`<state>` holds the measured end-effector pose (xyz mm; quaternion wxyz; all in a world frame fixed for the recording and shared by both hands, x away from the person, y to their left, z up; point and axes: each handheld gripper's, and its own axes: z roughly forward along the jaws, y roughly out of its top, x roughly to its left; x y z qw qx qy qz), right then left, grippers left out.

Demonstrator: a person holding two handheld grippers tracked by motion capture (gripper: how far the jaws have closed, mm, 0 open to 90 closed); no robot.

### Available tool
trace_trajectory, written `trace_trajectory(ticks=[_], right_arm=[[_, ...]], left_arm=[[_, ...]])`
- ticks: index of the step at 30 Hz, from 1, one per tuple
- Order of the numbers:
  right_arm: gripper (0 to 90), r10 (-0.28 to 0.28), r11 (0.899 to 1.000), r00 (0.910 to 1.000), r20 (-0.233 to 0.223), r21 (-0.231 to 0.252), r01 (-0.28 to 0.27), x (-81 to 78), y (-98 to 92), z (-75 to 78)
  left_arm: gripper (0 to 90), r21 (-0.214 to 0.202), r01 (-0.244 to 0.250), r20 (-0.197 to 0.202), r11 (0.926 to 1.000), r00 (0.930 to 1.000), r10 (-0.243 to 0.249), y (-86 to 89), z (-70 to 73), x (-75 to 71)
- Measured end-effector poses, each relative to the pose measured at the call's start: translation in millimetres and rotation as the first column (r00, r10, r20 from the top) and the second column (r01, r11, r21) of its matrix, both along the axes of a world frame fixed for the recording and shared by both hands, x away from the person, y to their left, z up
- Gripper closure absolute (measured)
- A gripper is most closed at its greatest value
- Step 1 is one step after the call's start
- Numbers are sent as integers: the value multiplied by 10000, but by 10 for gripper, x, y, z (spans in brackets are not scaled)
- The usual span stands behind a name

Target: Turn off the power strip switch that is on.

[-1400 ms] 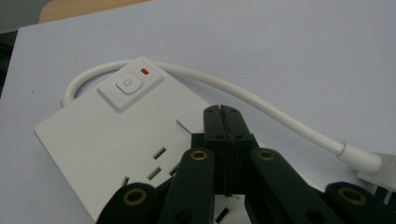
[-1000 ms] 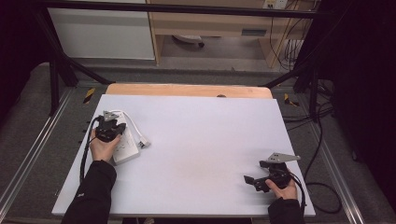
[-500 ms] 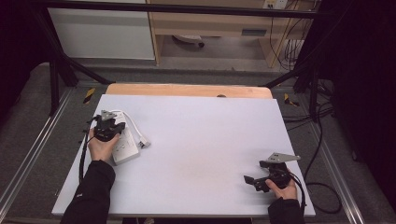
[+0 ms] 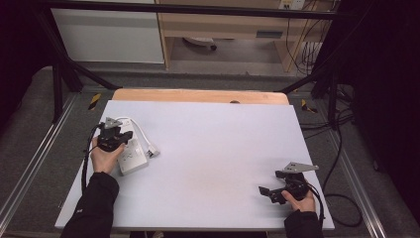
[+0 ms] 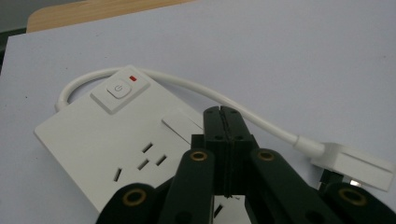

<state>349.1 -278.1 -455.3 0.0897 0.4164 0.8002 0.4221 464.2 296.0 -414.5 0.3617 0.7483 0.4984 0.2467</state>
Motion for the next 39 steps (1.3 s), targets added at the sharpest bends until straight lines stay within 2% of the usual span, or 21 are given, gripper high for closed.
trace_trajectory(ticks=[6, 9, 14, 25, 39], right_arm=[[10, 7, 10000, 10000, 2, -38, -7, 1, 0, -1], [10, 2, 10000, 10000, 9, -27, -2, 2, 1, -2], [10, 9, 10000, 10000, 4, -27, -9, 1, -1, -1], [10, 8, 10000, 10000, 15, -5, -8, 2, -1, -1], [10, -7, 10000, 10000, 30, 30, 7, 1, 0, 1]], left_arm=[[892, -5, 145, -24, 9999, 9999, -145, 27, 63, -67], [853, -129, 317, -141, 9994, 9994, -318, 43, 91, -98], [741, 4, 487, -132, 9988, 9987, -487, 41, 115, -146], [448, 59, 1184, -168, 9929, 9928, -1183, -2, 176, -279], [196, 0, 1417, -237, 9899, 9896, -1417, -28, 244, -501]])
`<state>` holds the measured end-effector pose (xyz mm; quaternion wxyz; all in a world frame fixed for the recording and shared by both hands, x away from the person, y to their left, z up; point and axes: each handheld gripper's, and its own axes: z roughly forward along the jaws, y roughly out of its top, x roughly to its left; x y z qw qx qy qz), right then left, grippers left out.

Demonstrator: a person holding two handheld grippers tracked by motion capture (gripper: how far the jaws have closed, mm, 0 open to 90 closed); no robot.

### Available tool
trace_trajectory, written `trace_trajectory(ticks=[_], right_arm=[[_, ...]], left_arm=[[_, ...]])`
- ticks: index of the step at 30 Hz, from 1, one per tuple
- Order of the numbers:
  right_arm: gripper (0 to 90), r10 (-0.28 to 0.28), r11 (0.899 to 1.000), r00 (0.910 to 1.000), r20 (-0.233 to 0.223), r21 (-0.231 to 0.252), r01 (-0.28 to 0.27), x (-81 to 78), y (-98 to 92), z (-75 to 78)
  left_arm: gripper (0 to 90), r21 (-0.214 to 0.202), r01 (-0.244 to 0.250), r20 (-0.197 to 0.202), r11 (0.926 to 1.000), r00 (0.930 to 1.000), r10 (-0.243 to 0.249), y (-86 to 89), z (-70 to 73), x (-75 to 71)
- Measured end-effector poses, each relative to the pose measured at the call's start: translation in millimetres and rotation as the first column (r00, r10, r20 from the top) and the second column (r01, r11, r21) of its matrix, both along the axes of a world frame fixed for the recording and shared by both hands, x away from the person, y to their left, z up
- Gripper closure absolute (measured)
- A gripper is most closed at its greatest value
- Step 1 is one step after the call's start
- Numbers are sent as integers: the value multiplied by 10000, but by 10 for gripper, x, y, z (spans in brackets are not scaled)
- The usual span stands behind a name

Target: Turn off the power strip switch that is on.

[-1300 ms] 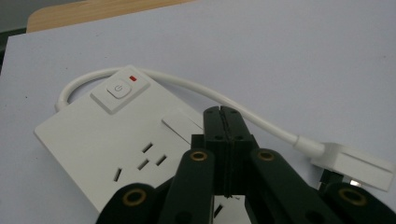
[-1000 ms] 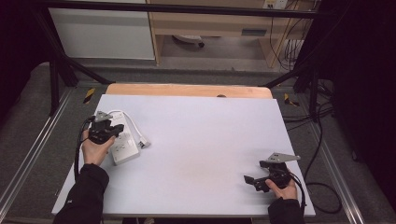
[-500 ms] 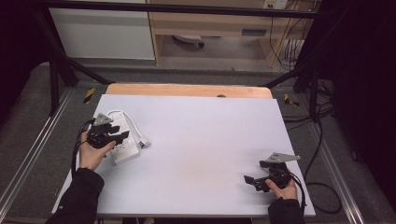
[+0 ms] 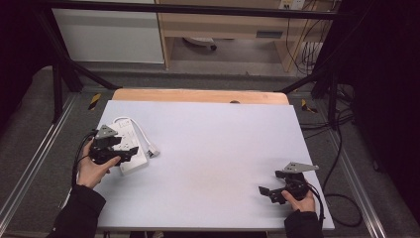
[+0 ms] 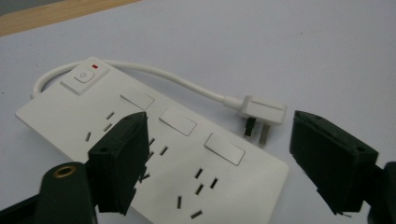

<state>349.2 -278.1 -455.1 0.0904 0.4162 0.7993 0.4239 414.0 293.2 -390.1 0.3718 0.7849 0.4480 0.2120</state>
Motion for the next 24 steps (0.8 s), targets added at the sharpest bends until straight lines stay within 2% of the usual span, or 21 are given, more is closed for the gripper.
trace_trajectory(ticks=[4, 7, 13, 24], right_arm=[[10, 14, 10000, 10000, 8, -5, -14, -1, -1, 2], [10, 18, 10000, 10000, 17, -13, -18, 0, -1, 0], [10, 13, 10000, 10000, 10, -3, -13, -1, -1, 2], [10, -1, 10000, 10000, -33, -17, 1, -3, 3, 1]], left_arm=[[138, -39, 126, 83, 9999, 9999, -125, -33, -6, -81], [99, -114, 218, -6, 9997, 9998, -218, -61, -26, -139], [58, 84, 502, 135, 9987, 9986, -504, -110, -78, -264], [59, 89, 647, 345, 9979, 9973, -649, -139, -204, -476]])
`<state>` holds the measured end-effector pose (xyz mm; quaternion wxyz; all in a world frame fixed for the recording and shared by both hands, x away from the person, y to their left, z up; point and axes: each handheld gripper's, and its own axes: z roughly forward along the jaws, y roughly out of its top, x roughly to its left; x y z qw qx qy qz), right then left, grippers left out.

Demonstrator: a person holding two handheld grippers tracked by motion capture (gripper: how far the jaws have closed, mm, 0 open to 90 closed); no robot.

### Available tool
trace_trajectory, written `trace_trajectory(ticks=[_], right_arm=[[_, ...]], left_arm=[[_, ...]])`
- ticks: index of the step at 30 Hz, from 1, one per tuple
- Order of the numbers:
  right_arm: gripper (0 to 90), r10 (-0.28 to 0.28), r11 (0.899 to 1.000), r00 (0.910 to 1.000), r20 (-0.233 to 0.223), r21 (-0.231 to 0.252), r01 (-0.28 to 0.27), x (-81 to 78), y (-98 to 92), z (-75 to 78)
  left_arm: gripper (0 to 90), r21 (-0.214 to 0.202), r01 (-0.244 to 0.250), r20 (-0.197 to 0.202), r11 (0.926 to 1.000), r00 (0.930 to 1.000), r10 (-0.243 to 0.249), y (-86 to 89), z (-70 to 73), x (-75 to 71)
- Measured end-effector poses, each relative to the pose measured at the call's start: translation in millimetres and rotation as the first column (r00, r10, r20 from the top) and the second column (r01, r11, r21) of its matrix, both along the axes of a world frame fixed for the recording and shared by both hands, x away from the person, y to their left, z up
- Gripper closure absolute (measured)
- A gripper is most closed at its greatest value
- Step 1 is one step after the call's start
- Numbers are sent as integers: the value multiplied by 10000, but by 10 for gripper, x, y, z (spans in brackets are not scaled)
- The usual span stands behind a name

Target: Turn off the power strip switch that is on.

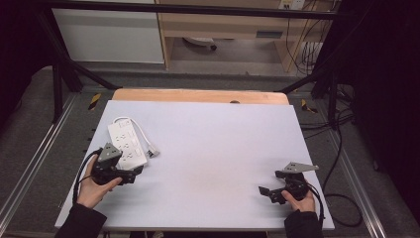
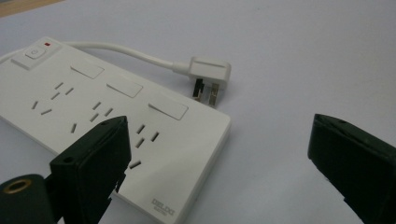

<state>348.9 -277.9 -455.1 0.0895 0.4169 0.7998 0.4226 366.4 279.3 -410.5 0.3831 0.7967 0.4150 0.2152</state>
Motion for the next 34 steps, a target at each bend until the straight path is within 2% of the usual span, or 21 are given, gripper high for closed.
trace_trajectory(ticks=[5, 17, 25, 34], right_arm=[[9, 6, 10000, 10000, 27, -43, -6, -2, 3, 0], [9, 46, 10000, 10000, 55, -57, -45, -3, 2, 0], [9, 21, 10000, 10000, 10, -14, -21, -4, 5, 1], [10, 52, 10000, 10000, 13, -31, -52, 0, 7, -2]], left_arm=[[60, 152, 70, 64, 9999, 10000, -71, -1, -67, -88], [58, 56, 196, -26, 9998, 9998, -196, 39, -216, -229], [51, 102, 130, -222, 9999, 9997, -128, 90, -333, -248], [51, 298, 121, -320, 9995, 9994, -112, 93, -392, -235]])
